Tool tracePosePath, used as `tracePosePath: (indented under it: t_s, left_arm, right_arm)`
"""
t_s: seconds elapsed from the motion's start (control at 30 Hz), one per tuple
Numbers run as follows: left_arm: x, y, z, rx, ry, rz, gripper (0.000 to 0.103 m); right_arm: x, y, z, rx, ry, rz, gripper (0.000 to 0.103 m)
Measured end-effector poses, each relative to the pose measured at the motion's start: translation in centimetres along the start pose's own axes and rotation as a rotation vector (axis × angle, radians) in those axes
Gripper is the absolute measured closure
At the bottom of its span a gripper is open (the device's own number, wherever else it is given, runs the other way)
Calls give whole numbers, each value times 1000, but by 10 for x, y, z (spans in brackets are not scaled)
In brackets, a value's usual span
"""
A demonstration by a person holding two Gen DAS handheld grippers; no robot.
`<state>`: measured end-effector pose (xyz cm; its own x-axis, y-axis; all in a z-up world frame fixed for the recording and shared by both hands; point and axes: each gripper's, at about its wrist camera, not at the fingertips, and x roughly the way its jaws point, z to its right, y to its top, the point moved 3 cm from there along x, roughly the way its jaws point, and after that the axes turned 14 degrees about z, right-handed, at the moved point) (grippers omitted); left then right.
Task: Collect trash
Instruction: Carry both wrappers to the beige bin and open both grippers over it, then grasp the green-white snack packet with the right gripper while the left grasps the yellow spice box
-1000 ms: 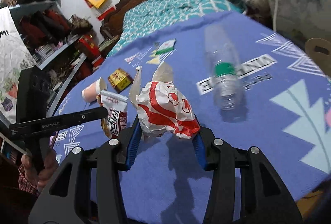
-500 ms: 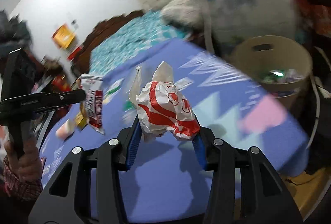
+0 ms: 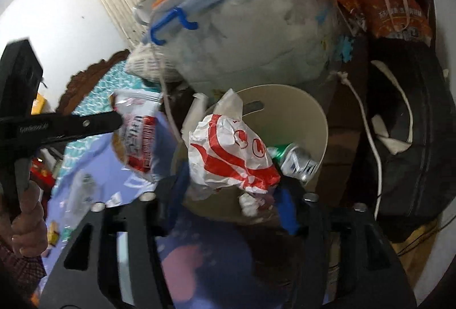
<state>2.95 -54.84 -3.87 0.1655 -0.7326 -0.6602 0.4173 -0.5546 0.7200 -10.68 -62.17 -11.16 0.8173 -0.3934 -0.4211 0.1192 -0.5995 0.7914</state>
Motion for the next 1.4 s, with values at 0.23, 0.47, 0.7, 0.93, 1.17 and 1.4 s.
tracePosePath:
  t_s: [0.23,0.47,0.7,0.93,1.17,1.4]
  left_arm:
    - [6,-8,-14,-17,57,18,43]
    - [-95,-47,-46,-49,67,142,42]
    - [-199,-135,-98,-125,186,189,42]
    - [-298,-226,-190,-380,343,227,42]
    - [-381,-301,-282,-685,439,307,43]
    - [-372,-301,-312,-781,426,315,41]
  right_arm:
    - [-10,-8,-11,38,21,39,18]
    - [-36,-29,-70,71,146,17,22]
    - [-54,-60,-180,7,359,-52,37]
    - [-65,-117,-311,-167,580,-199,43]
    - [-32,-193,-441,-380,707,-388,42]
    - [82,-231,-522,-483,586,-484,54]
